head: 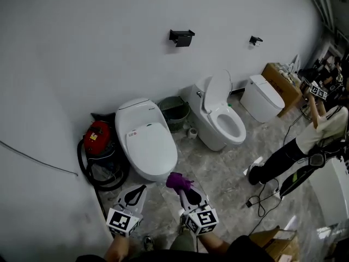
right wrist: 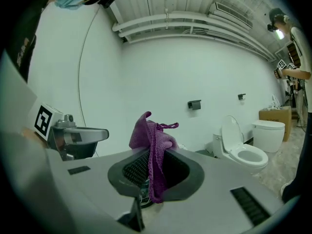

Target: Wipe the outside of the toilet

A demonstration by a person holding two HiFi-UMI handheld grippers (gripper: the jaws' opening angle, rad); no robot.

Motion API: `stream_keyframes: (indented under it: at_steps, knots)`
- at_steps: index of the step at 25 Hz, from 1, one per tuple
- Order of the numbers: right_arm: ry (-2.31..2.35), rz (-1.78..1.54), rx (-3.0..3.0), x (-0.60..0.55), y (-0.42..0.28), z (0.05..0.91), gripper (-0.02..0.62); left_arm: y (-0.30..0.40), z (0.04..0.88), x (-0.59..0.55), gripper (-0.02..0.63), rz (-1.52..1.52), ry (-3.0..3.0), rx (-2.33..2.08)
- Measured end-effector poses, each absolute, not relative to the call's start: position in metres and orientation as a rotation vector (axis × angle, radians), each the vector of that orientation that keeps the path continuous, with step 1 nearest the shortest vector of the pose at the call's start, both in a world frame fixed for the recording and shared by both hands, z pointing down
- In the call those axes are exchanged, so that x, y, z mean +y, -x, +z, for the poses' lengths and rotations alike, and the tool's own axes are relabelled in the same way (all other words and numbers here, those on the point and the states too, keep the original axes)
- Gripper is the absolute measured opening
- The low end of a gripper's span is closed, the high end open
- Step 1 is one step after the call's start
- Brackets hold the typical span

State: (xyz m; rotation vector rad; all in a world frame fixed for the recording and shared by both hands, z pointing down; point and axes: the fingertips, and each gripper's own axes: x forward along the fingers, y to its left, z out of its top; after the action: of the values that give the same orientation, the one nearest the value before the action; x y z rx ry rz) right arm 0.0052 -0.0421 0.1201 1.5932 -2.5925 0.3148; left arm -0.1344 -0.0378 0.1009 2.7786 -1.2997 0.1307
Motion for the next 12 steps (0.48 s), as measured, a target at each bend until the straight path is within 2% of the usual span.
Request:
stream_keyframes:
  at_steps: [12]
  knots:
    - [-1.642, 0.304, -2.557, -0.002, 0.027, 0.099, 0.049, 0.183, 0.074, 0.008, 0.006, 0.100, -2.790, -1.306]
